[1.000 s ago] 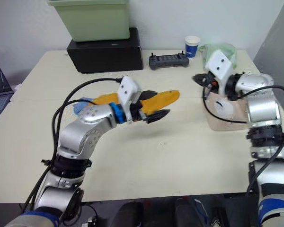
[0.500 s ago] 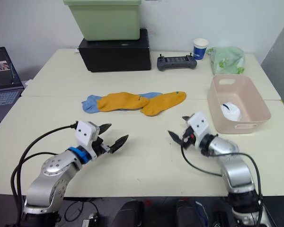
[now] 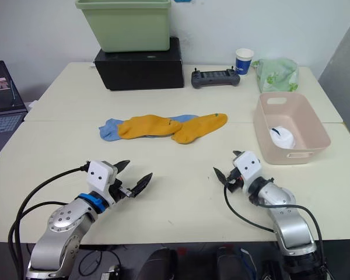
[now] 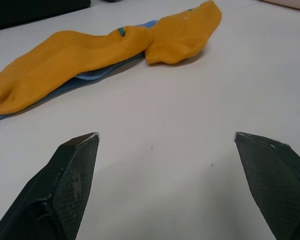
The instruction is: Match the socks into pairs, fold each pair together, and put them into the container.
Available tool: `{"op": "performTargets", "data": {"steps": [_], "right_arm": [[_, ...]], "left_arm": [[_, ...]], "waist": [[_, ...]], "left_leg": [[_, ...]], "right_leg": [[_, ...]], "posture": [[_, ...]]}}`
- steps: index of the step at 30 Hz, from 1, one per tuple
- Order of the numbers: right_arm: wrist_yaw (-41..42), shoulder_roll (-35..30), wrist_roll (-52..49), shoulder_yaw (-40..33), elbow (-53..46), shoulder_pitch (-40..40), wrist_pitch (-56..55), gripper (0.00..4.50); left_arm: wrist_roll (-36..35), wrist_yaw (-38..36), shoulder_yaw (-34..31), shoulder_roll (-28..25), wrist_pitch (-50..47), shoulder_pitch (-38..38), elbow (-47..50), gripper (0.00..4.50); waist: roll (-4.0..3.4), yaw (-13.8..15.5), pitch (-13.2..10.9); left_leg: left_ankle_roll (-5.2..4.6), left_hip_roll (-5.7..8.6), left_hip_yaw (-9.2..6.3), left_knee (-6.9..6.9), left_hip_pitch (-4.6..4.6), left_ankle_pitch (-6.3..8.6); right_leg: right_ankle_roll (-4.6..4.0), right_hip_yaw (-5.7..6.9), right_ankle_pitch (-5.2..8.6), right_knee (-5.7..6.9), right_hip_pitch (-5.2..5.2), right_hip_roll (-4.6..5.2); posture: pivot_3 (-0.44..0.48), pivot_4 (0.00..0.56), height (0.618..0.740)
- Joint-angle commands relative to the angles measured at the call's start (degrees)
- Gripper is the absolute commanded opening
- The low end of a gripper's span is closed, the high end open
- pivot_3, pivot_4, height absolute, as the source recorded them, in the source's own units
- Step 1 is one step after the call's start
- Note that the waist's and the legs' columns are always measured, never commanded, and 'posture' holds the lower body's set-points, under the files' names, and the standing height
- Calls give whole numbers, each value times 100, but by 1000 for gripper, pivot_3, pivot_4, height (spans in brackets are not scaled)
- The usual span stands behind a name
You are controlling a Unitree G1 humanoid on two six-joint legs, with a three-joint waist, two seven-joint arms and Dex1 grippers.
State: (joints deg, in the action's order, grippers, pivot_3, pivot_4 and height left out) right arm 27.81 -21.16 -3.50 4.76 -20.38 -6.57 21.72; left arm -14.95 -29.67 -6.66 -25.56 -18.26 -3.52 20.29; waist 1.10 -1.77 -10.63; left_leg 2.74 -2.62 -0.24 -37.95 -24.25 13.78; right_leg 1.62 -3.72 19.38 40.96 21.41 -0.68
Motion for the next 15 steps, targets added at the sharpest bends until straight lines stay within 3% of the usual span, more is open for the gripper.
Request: {"op": "performTargets", "data": {"steps": [1,11,15], "right_arm": [[-72,19,-21,-34,-183,-126,-120,4475],[-48,-83,-23,-71,-179,-241,-74,4475],[216,-131,-394,-185,-237,-398,107,4475]], "left_arm": [[10,-28,-74,-81,120,28,71,4500],[93,-160,226,-107,46,151,48,4500],[443,-302,896,-66,71,923,-301,4500]], "waist": [[0,-1,0],[0,-2,0],[0,33,0]], "left_leg": [[0,0,0,0,0,0],[0,-1,2,1,2,0],[0,3,1,0,2,0]], "right_leg": [[0,-1,0,0,0,0],[0,-2,0,0,0,-1],[0,0,0,0,-3,-1]], "posture": [[0,150,740],[0,150,740],[0,150,740]]}}
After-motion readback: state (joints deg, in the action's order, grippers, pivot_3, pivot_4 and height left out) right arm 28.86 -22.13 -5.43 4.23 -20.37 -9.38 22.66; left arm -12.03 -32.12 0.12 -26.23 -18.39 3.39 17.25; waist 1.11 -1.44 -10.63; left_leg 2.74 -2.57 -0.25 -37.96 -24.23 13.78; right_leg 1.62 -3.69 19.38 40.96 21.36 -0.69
